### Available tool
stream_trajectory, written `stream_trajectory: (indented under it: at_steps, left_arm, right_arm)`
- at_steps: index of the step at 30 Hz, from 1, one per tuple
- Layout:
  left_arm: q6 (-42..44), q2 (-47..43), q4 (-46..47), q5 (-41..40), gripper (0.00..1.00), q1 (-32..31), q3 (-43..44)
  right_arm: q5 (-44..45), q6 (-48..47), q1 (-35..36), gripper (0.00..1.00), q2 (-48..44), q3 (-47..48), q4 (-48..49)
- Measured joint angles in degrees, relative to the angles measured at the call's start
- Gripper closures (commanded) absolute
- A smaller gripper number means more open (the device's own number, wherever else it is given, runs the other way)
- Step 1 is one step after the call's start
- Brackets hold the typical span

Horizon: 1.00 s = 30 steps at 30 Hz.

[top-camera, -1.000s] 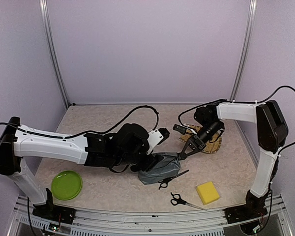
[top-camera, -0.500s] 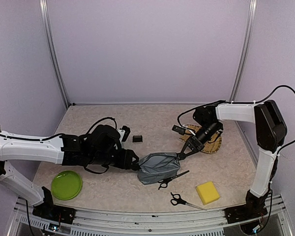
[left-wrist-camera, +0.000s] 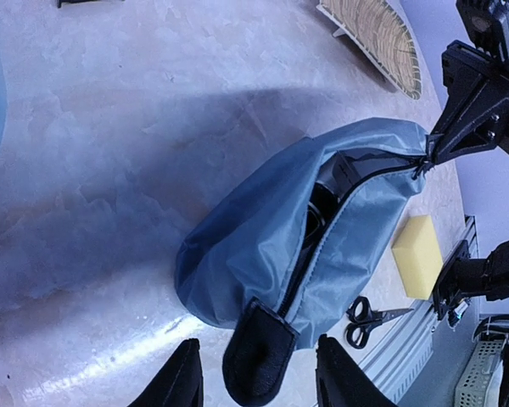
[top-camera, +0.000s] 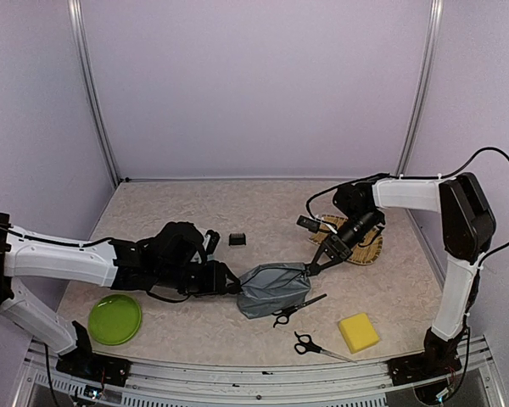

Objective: Sort the hair-cutting tools

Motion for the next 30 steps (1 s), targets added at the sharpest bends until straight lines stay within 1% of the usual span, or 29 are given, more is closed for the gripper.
stream_trajectory:
  at_steps: [3, 5, 8, 10, 12, 17, 20, 21, 26, 30]
  left_arm:
    - [-0.7, 1.0, 1.4, 1.0, 0.61, 1.3, -0.2]
    - [-1.0, 1.5, 1.7, 1.5, 0.61, 1.7, -0.2]
    - [-1.4, 1.7, 2.0, 2.2, 0.55, 1.7, -0.2]
    - [-1.7, 1.8, 2.1, 2.8, 0.53, 1.7, -0.2]
    - [-2.1, 1.9, 2.1, 3.1, 0.57, 1.6, -0.2]
    - [-3.1, 2.3, 2.0, 3.8, 0.81, 1.0, -0.2]
    - [-3.5, 2.3, 2.1, 3.8, 0.98, 1.0, -0.2]
    - [-3.7, 2.3, 2.1, 3.8, 1.0, 1.0, -0.3]
    - [-2.7, 1.3, 0.8, 3.0, 1.0, 1.3, -0.2]
    - [-1.7, -5.6, -5.0, -1.4, 1.0, 1.8, -0.3]
  right_arm:
    - [0.0, 0.0, 0.2, 1.0, -0.1, -0.2, 0.0]
    - [0.0, 0.0, 0.3, 1.0, -0.1, -0.2, 0.0]
    - [0.0, 0.0, 0.3, 1.0, -0.1, -0.2, 0.0]
    - [0.0, 0.0, 0.3, 1.0, -0.1, -0.2, 0.0]
    - [0.0, 0.0, 0.3, 1.0, -0.1, -0.2, 0.0]
    - [0.0, 0.0, 0.3, 1.0, -0.2, -0.2, 0.0]
    - [0.0, 0.0, 0.3, 1.0, -0.3, -0.2, 0.1]
    - [0.0, 0.0, 0.3, 1.0, -0.3, -0.2, 0.1]
    - [-0.7, -0.4, 0.3, 1.0, -0.5, 0.1, -0.5]
    - [-3.8, -2.6, 0.3, 1.0, -0.7, 3.1, -3.2]
